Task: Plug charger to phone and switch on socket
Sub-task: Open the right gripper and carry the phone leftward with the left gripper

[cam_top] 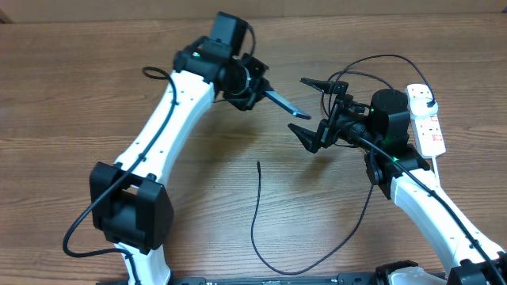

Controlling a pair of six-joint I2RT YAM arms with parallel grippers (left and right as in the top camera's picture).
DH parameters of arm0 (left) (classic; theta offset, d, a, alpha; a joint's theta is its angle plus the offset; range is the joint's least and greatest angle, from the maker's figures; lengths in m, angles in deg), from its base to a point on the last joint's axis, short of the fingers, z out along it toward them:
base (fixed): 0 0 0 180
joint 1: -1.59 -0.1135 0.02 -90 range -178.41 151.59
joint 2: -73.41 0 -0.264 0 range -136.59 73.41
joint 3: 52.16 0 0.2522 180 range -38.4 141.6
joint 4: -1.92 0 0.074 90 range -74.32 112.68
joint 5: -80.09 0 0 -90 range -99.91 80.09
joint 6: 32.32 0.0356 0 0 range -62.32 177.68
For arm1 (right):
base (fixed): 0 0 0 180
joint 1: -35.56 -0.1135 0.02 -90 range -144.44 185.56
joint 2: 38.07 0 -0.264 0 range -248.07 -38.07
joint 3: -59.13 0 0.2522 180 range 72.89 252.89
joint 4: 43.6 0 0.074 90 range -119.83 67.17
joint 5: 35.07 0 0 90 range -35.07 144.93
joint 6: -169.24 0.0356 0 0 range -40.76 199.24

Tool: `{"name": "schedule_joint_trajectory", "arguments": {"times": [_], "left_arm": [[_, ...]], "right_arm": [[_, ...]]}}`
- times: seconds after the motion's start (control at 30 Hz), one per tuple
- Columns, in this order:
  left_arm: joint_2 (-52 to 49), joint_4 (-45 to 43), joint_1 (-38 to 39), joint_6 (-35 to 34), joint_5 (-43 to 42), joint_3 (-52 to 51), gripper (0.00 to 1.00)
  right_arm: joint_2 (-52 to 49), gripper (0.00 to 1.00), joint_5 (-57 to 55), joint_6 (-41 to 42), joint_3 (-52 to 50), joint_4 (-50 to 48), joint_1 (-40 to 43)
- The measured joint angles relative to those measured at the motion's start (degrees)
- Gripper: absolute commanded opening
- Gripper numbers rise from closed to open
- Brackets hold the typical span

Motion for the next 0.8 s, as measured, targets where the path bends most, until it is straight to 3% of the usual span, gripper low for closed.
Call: {"name": "schedule_joint_trajectory", "arguments": {"times": [0.37, 0.8], "left_arm": [[0.0, 3.0, -10.5, 14.6, -10.1, 0.0, 0.04], [0.0, 11.0, -18.8, 41.3, -23.4, 0.0, 0.04]], "right_arm": [[0.0, 1.00, 0.0, -8.5, 0.0, 3.4, 0.0], [0.0, 0.99, 0.0, -33.7, 0.0, 1.0, 0.0]]}}
